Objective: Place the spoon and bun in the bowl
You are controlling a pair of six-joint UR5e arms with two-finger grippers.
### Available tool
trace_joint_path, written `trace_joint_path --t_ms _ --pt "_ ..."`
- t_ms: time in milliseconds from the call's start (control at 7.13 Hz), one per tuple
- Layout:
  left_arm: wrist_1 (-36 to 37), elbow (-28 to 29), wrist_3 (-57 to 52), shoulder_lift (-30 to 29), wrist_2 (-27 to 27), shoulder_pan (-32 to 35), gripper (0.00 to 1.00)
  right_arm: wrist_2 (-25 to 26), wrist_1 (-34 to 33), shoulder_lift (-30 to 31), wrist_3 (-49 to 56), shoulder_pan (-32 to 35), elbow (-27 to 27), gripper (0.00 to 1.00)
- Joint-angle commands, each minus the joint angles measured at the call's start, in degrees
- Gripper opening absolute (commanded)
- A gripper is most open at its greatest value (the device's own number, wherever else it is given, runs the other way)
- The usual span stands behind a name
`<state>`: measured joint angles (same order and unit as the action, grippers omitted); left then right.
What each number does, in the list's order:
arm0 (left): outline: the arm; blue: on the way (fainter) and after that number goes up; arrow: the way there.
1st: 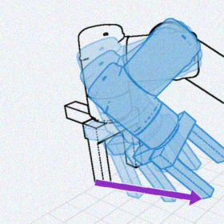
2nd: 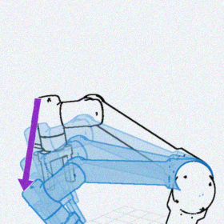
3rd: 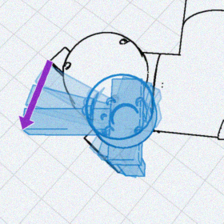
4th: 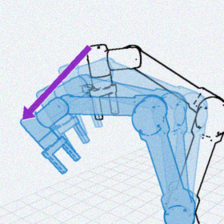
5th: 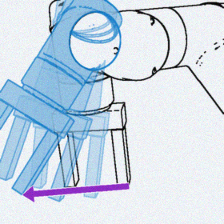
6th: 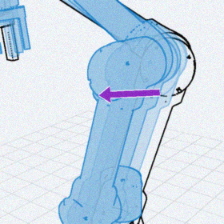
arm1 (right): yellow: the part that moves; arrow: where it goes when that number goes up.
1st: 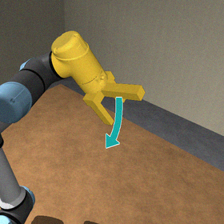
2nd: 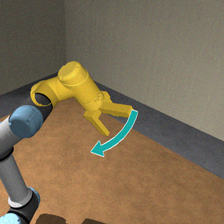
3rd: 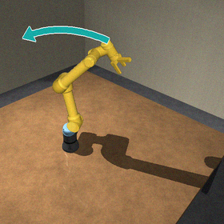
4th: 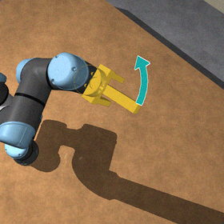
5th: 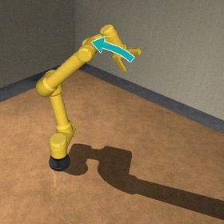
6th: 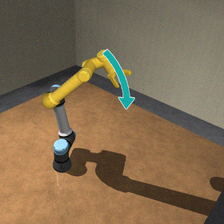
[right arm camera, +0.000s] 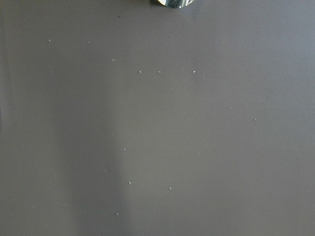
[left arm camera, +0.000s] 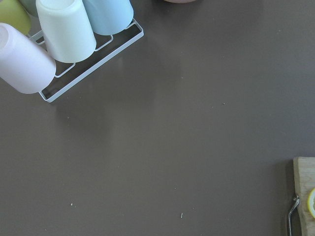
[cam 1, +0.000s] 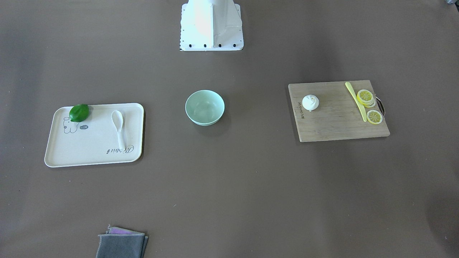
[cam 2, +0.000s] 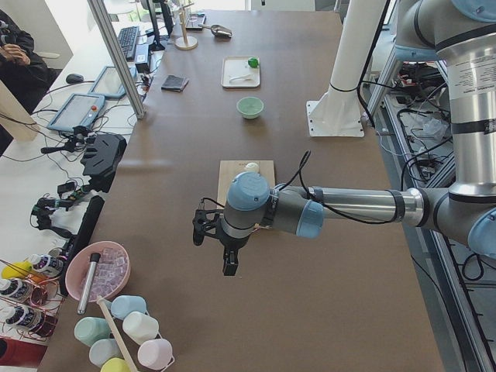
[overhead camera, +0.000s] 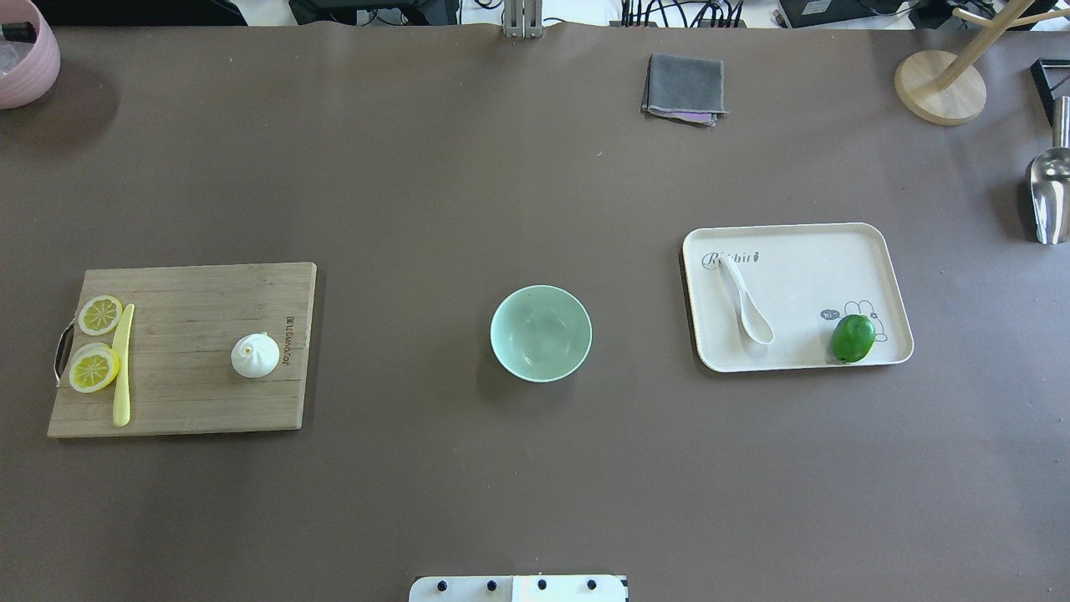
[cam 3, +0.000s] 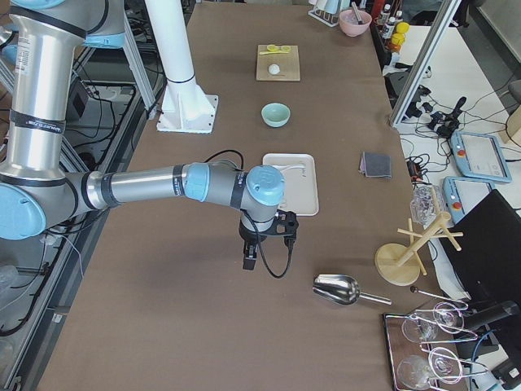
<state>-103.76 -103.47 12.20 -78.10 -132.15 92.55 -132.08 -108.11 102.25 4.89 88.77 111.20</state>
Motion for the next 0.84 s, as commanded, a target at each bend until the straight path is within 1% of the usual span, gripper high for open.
trace_joint_path --t_ms 0,701 --pt "0.05 0.02 0.10 -0.03 -0.22 -0.61 0.98 -0.36 0.00 0.06 0.03 0.00 -0.02 1.00" --pt "-0.04 0.64 -0.07 -0.65 -0.13 -0.62 0.98 -0.72 0.18 -0.47 0.29 0.00 -0.19 1.00"
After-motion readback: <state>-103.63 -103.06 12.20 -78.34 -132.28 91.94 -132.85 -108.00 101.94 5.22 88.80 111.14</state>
